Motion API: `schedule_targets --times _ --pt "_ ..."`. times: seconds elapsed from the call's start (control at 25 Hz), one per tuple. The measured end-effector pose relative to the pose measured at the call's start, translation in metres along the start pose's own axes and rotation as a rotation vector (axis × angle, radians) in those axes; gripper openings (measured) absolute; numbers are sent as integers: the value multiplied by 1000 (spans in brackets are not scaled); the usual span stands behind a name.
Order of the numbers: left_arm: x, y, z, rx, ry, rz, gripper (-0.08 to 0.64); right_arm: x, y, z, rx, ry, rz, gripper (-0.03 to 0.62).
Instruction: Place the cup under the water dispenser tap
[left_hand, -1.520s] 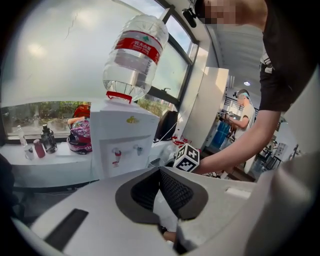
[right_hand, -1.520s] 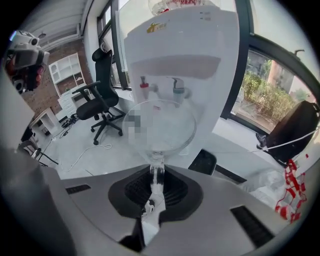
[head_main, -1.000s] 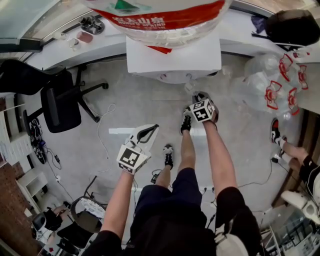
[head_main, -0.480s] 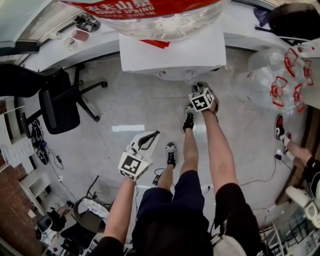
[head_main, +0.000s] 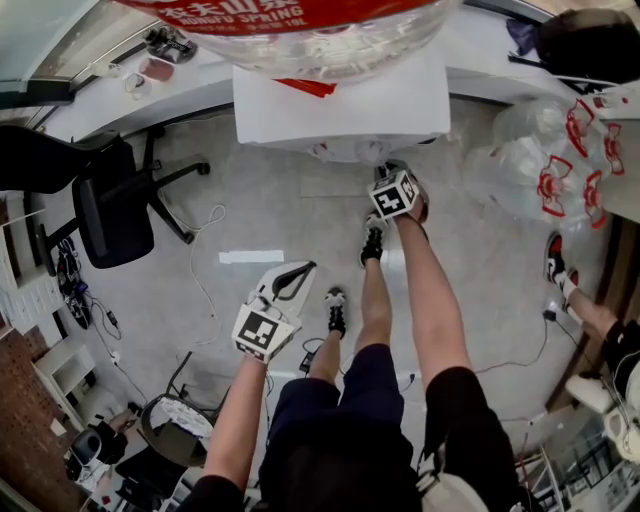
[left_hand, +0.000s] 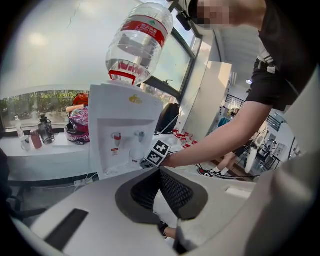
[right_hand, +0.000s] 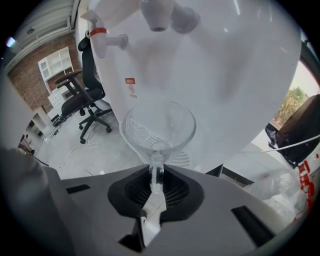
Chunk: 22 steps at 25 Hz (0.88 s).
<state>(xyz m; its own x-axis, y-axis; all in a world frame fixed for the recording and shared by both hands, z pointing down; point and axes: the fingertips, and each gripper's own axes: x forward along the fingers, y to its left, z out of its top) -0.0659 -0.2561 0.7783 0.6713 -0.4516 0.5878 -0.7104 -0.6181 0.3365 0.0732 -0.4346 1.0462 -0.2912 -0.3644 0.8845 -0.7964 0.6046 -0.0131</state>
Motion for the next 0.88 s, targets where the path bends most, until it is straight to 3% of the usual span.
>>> schedule_targets --times 0.4,0.56,0.76,0.88 --pt "-7 -7 14 4 -21 -4 0 -15 3 -12 19 15 17 101" --pt "-16 -9 21 10 -27 1 0 -24 7 -24 43 32 40 100" --pt "-25 -12 42 32 -55 7 0 -62 2 -16 109 -22 30 92" --pt "-33 -16 62 79 -92 8 0 -86 7 -19 158 -43 46 25"
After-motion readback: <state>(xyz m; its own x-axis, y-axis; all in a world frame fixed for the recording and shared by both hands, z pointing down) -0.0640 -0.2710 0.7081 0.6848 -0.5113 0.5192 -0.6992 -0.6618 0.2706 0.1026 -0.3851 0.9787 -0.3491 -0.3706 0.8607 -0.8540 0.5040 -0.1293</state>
